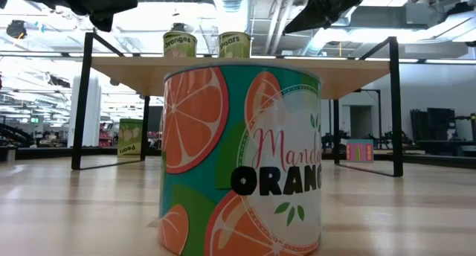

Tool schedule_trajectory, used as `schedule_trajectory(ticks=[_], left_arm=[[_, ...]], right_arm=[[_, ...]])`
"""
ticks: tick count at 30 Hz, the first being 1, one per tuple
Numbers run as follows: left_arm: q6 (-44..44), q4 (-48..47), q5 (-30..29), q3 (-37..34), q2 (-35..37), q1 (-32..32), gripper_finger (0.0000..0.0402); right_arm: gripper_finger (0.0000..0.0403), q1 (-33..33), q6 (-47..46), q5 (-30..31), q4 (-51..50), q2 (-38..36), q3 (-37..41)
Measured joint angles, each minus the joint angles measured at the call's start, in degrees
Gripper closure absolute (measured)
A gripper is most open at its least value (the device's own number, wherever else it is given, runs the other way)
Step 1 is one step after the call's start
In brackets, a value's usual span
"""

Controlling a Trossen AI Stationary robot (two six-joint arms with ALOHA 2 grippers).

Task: Pick and place cans onto a shelf
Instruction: Put the top canned corn on the shelf

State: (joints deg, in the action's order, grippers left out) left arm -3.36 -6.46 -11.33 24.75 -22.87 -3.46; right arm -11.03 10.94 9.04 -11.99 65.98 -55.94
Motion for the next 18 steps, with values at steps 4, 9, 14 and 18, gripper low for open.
schedule_trajectory(ticks=[4, 9, 14, 18], left_arm=[[0.03, 1.93, -0.02, -2.17, 0.14, 0.00, 0.0401], [0.86, 4.15, 0.02, -4.43, 0.50, -0.02, 0.0401], [-0.50, 5.55, 0.17, -4.43, 1.23, -0.02, 0.0401], [-0.47, 4.04, 0.43, -4.43, 3.26, -0.02, 0.0401]], right_arm=[[0.0399, 0.00, 0.02, -0.01, -0.02, 0.00, 0.00], [0.0398, 0.00, 0.03, 0.00, -0.42, 0.00, 0.00], [0.0400, 0.00, 0.04, 0.02, -0.80, -0.88, 0.00], [0.0398, 0.00, 0.06, 0.02, -0.94, -1.62, 0.00]])
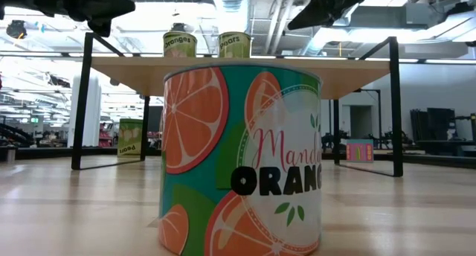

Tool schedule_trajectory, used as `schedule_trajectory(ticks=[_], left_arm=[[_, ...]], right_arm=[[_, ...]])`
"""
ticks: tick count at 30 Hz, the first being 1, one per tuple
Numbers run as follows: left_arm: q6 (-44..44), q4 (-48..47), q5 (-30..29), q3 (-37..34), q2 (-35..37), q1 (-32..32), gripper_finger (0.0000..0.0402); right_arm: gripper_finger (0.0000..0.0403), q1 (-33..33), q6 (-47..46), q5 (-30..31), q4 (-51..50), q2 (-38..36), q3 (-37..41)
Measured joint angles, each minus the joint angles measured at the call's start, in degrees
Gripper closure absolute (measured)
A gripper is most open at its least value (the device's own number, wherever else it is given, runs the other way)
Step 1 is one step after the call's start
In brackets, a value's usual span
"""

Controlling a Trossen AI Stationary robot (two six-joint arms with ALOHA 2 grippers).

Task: Pick and place cans onto a shelf
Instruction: Put the top canned corn on the shelf

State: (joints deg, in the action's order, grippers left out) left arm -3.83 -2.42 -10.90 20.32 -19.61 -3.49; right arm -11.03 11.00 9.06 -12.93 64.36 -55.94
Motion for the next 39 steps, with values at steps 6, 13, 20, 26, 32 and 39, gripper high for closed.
schedule_trajectory(ticks=[6, 13, 20, 26, 32, 39], left_arm=[[0.01, -2.28, 0.09, 0.00, 2.42, 0.00, 0.0401], [-0.07, 0.65, 0.79, -2.99, 2.87, 0.00, 0.0401], [-0.18, 8.20, 1.22, -8.55, 5.05, 0.00, 0.0401], [-0.21, 8.50, 1.17, -8.55, 7.08, 0.00, 0.0401], [-0.18, 8.40, 1.05, -8.55, 7.41, 0.00, 0.0401], [-0.14, 8.38, 0.05, -8.55, 7.38, 0.00, 0.0401]], right_arm=[[0.0399, -1.30, -0.02, -1.76, 1.66, 0.71, -0.04], [0.0399, -6.71, 1.43, -3.19, 1.84, 1.40, -0.02], [0.0399, -16.63, 1.04, -3.01, -4.10, 0.33, 2.36], [0.0394, -23.59, -3.47, -3.06, -5.69, -2.26, 10.74], [0.0357, -29.55, -7.79, -2.95, -13.82, -1.30, 12.33], [0.0302, -32.34, -4.62, -2.97, -20.24, 4.91, 12.32]])
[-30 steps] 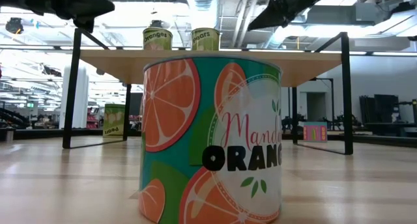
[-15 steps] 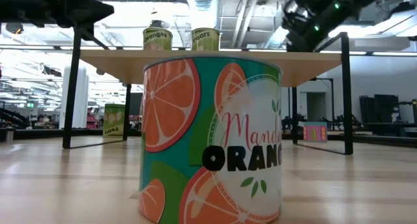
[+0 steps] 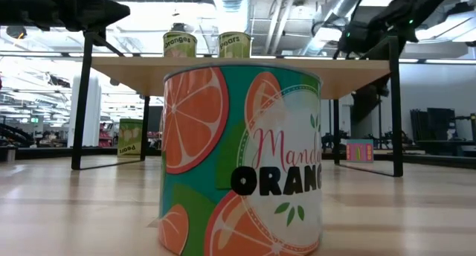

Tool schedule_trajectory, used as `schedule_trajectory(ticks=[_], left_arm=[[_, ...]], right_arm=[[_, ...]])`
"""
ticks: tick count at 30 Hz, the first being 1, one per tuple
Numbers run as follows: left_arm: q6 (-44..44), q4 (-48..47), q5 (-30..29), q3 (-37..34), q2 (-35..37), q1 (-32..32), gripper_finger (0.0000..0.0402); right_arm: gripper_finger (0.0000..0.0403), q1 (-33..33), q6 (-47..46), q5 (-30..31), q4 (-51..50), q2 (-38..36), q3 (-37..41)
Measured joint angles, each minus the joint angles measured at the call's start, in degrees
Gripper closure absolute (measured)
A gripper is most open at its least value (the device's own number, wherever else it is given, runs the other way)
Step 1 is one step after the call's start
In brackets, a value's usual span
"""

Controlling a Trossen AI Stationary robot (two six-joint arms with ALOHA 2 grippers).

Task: Pick and place cans onto a shelf
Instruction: Put the top canned corn on the shelf

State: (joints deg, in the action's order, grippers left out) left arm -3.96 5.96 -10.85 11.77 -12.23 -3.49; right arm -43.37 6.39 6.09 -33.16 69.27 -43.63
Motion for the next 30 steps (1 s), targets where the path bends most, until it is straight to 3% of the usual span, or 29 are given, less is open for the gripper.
schedule_trajectory(ticks=[7, 13, 23, 30], left_arm=[[-0.05, -0.02, -0.05, 0.00, -0.02, 0.00, 0.0401], [0.00, -0.02, -2.29, 0.00, -0.02, 0.00, 0.0401], [1.55, -0.02, -2.64, 0.00, -0.02, 0.00, 0.0401], [1.59, -0.02, -6.05, 0.00, -0.04, 0.00, 0.0401]], right_arm=[[0.0248, -0.29, 1.62, 1.45, 0.01, 5.16, -0.01], [0.0244, -0.29, 2.73, 6.68, 0.02, 8.84, -0.01], [0.0325, -0.35, 4.94, 9.11, 0.89, 14.47, -0.36], [0.0393, -0.32, 6.12, 8.26, -0.24, 12.58, -1.35]])
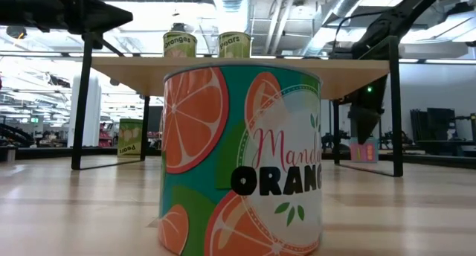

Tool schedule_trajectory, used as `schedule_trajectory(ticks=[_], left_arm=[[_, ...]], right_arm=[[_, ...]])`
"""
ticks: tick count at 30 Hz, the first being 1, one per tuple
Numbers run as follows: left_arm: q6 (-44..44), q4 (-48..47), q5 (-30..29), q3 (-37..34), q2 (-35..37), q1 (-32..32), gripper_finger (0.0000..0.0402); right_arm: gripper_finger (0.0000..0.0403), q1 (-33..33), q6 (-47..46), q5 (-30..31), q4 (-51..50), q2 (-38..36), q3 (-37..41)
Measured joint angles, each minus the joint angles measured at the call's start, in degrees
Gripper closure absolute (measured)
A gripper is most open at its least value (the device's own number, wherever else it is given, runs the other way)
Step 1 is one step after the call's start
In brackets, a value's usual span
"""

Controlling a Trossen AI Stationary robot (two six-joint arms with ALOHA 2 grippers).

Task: Pick and place cans onto a shelf
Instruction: Put the top canned corn on the shelf

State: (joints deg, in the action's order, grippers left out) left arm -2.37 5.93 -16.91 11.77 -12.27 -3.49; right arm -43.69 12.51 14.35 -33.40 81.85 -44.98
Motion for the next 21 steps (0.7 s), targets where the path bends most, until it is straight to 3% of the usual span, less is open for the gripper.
schedule_trajectory(ticks=[5, 12, 21], left_arm=[[-0.04, 0.49, -4.27, 0.01, 0.02, -0.02, 0.0401], [-1.27, 2.75, -4.79, 0.02, 0.02, -0.02, 0.0401], [-2.93, 3.74, -4.48, 0.04, 0.02, -0.02, 0.0401]], right_arm=[[0.0386, 0.08, 0.02, -0.97, 1.67, -2.06, -0.78], [0.0397, 0.05, 0.89, -1.13, -1.14, -3.55, -1.44], [0.0394, 3.52, -0.02, 1.63, -13.26, -7.48, -12.72]])
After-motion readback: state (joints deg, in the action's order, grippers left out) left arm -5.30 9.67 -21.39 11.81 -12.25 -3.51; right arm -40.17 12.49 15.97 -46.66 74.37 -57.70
